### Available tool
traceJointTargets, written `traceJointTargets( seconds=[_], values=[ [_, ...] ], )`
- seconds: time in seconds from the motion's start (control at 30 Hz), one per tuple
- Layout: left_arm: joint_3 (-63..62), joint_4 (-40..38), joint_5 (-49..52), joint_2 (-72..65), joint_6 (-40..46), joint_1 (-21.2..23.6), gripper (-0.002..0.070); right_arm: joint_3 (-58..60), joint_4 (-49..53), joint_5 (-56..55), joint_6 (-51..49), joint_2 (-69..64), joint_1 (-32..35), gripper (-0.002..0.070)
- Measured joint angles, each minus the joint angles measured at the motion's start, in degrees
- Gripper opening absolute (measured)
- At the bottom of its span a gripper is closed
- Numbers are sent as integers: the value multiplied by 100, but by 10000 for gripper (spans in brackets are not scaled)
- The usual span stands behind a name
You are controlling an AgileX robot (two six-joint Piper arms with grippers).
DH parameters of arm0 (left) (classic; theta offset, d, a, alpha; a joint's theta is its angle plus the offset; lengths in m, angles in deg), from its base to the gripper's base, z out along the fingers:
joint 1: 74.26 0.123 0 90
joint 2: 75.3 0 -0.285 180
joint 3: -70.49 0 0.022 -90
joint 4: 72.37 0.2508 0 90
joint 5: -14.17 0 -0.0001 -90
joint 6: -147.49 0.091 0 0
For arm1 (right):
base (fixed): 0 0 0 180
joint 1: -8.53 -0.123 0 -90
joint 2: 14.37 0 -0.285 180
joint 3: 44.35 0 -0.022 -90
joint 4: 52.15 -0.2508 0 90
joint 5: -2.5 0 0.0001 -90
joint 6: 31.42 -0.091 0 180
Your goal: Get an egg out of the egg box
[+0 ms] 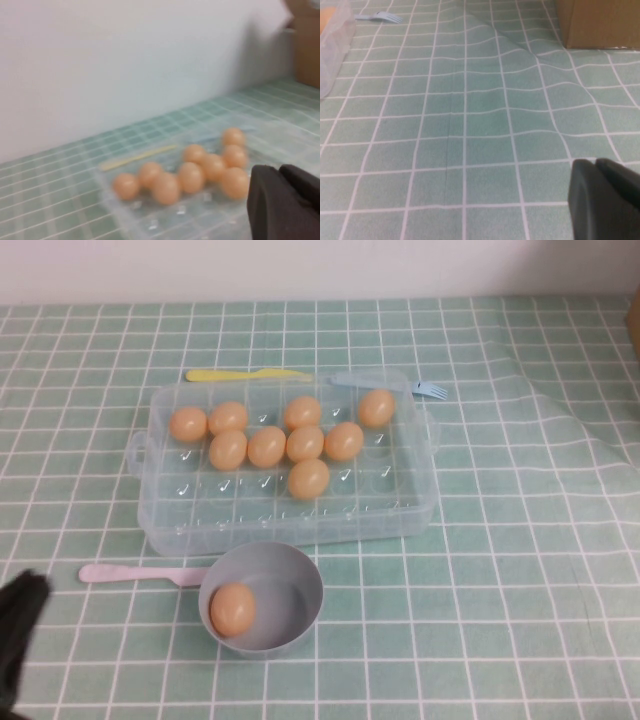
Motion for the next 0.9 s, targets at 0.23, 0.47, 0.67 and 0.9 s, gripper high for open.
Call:
traceJointTargets(
  seconds=[0.23,0.47,0.67,0.9],
  values=[
    [852,-548,-112,1498,54,1566,-3,0,0,0,0,0,0,-17],
    [892,-634,702,1845,54,1962,-3,0,0,0,0,0,0,-17],
    [897,-630,2447,1845,54,1917,-3,0,0,0,0,0,0,-17],
    [906,-630,2729,1845,54,1904,-3,0,0,0,0,0,0,-17]
  ],
)
